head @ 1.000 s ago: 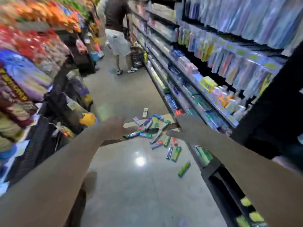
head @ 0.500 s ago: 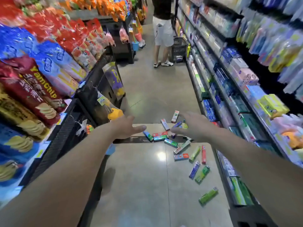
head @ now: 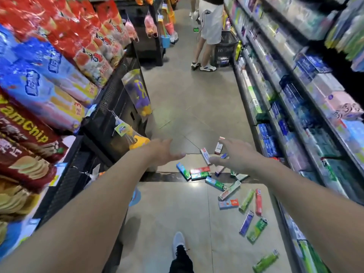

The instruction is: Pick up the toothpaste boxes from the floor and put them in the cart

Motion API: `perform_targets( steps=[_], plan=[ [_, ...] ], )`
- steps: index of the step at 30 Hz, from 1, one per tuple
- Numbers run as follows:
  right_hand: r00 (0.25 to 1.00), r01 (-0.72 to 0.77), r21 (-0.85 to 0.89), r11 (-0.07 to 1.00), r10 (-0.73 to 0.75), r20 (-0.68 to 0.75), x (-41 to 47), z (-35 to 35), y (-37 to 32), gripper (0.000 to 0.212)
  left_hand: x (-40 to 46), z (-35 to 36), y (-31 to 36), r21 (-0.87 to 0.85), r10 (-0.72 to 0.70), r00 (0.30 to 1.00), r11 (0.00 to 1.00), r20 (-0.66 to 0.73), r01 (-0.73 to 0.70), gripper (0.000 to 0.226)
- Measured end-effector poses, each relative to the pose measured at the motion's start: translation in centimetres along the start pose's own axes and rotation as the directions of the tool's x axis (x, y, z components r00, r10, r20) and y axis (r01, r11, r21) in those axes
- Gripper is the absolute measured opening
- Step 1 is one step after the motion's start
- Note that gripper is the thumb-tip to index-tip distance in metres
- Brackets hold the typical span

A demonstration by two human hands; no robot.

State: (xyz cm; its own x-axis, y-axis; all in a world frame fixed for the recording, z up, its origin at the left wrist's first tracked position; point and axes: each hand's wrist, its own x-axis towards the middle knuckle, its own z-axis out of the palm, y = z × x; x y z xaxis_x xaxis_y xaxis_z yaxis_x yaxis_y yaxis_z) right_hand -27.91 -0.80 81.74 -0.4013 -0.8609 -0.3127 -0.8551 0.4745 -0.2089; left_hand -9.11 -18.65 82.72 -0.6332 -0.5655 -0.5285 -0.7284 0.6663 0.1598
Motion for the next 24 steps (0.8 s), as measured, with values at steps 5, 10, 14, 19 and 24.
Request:
perform_targets(
  steps=[5, 10, 14, 19, 24],
  plan=[
    [0.995, -0.101, 0.026, 0.995, 0.1, 0.028, 6.8, -0.7, 0.6, 0.093, 8.4, -3.3, -2.1, 0.029, 0.044, 0.998, 0.999, 0.045, -0.046, 0.097],
    [0.986, -0.134, -0.021, 0.991, 0.136, 0.097, 12.7, 0.6, 2.7, 0.084, 16.2, -4.1, -2.7, 0.055, 0.076, 0.989, 0.995, 0.13, -0.084, 0.098],
    [0.97, -0.21, 0.029, 0.977, 0.205, 0.127, 17.6, 2.0, 5.3, 0.086, 22.2, -3.6, -2.5, 0.064, 0.085, 0.978, 0.993, 0.19, -0.098, 0.097],
    [0.951, -0.241, 0.051, 0.969, 0.225, 0.21, 24.4, 4.7, 9.7, 0.088, 30.9, -1.4, -2.2, 0.056, 0.077, 0.962, 0.994, 0.26, -0.095, 0.095],
    [0.925, -0.269, 0.004, 0.963, 0.257, 0.279, 32.5, 11.1, 14.3, 0.088, 41.3, 3.9, -2.7, 0.115, 0.08, 0.944, 0.986, 0.32, -0.123, 0.098]
  ],
)
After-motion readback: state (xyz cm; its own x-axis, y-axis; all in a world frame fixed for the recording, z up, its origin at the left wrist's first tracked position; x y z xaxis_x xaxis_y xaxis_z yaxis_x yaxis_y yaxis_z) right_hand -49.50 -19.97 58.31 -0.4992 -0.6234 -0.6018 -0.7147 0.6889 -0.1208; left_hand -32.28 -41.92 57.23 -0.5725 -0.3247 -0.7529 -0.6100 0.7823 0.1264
